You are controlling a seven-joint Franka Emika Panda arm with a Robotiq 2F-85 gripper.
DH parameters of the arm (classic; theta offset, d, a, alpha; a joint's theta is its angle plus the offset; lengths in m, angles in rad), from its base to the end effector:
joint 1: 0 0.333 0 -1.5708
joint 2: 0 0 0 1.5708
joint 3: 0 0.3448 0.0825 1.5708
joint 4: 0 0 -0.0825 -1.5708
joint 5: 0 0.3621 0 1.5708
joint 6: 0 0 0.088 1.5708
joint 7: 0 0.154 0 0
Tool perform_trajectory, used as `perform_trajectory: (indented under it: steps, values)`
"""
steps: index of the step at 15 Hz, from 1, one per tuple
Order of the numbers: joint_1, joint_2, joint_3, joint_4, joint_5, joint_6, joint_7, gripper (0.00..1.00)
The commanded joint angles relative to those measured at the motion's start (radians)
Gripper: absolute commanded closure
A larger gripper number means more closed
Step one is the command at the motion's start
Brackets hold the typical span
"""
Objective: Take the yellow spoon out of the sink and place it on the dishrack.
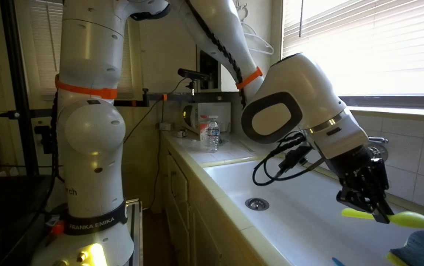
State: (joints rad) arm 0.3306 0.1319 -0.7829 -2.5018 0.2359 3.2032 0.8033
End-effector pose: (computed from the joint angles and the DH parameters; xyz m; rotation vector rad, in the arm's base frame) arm 0.4683 -0.2510 0.3265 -2.1771 1.9525 -0.9208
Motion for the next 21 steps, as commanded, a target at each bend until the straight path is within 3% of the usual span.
perform_trajectory:
  steps: [1,12,21]
  values:
    - [0.116,-0.031,-0.123,-0.014,-0.017,0.042,0.023,0.96]
    - [0.435,-0.033,-0.45,0.0,0.06,0.141,-0.013,0.96]
    - [0.726,0.007,-0.749,0.016,0.231,0.181,-0.031,0.96]
